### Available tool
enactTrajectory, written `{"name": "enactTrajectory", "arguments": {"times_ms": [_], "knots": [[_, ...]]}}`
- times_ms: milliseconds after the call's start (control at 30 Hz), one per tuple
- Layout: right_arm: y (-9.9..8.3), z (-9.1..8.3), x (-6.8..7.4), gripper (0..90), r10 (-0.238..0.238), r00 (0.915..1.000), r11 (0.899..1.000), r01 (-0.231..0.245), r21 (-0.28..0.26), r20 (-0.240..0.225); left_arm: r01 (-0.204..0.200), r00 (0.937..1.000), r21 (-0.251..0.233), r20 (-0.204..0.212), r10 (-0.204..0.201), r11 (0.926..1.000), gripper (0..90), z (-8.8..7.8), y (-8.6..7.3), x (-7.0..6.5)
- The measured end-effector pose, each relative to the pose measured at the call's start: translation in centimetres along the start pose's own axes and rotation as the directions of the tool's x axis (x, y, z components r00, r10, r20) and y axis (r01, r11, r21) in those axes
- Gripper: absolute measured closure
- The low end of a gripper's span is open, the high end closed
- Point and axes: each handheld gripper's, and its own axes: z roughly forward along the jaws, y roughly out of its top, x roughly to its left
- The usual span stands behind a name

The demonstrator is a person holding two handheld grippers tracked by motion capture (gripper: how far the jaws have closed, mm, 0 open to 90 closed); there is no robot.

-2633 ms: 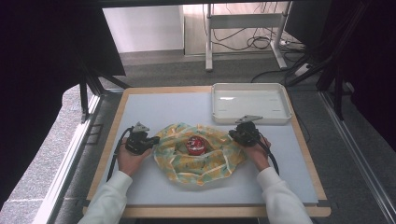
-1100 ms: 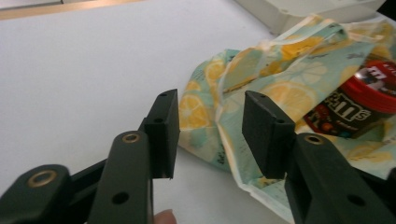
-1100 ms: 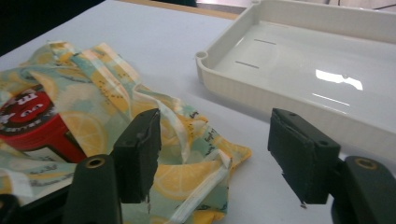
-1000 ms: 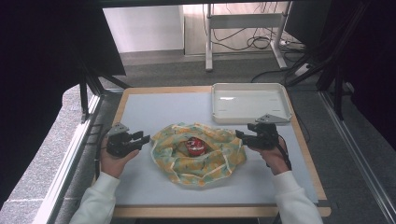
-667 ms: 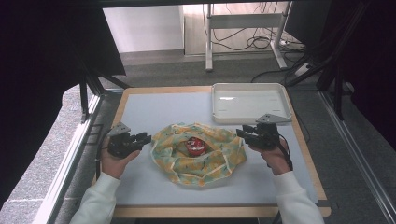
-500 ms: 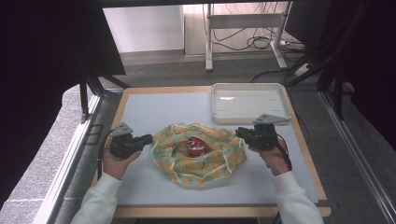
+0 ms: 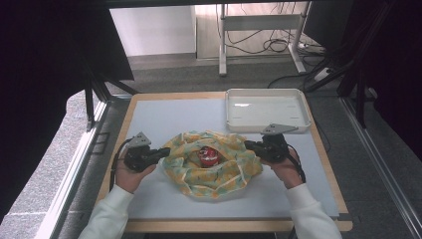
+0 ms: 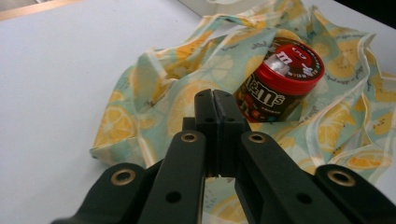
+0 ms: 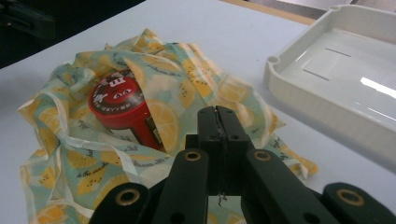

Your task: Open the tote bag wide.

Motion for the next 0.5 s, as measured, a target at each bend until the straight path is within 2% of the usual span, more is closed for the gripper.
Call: {"name": "enactTrajectory", "arguments": {"times_ms": [500], "knots": [[-0.1,1.6,0.9,89.0,-0.026,0.9994,0.998,0.027,0.047,-0.024,-0.06,0.9965,0.034,0.061,0.058,0.9976,90.0,1.9,1.1,-2.0]]}}
